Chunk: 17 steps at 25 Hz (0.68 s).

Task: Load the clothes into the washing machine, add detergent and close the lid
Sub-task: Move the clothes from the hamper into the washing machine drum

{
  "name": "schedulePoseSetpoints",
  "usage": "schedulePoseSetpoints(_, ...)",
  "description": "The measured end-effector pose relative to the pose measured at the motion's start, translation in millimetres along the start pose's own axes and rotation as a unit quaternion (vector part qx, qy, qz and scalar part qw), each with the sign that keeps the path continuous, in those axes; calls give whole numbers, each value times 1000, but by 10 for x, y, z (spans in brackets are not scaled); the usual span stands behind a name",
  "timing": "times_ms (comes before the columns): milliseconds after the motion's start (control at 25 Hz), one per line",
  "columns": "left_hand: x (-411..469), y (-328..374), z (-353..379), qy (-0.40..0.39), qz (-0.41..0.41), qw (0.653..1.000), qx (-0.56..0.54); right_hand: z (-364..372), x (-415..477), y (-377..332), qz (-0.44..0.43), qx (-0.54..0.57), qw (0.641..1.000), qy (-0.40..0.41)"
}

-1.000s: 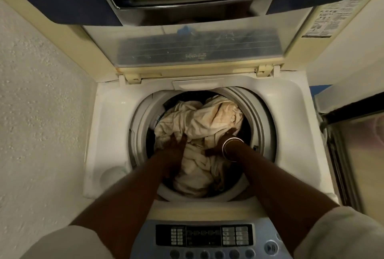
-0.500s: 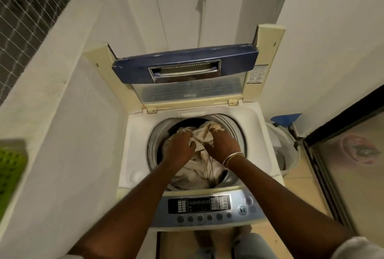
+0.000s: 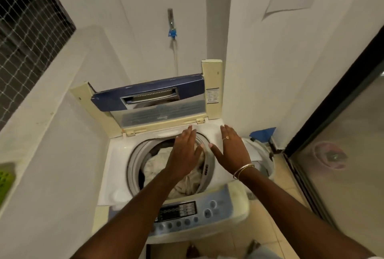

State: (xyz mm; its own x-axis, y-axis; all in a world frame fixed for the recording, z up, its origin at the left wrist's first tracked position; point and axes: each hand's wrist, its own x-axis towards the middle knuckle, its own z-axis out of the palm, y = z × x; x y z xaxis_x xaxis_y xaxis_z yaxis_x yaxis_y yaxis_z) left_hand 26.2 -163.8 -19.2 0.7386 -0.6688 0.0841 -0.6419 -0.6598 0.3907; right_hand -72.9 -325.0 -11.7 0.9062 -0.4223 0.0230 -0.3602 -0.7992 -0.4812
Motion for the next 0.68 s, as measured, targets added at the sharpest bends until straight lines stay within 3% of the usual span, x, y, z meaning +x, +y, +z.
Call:
schedulePoseSetpoints(360, 478, 1178, 827, -46, 42, 992, -114, -528, -163, 1939, 49, 55, 997, 27)
schedulePoseSetpoints(680, 681, 1654, 1307, -112, 3, 986, -125, -599, -101, 2647, 100, 83, 991, 9)
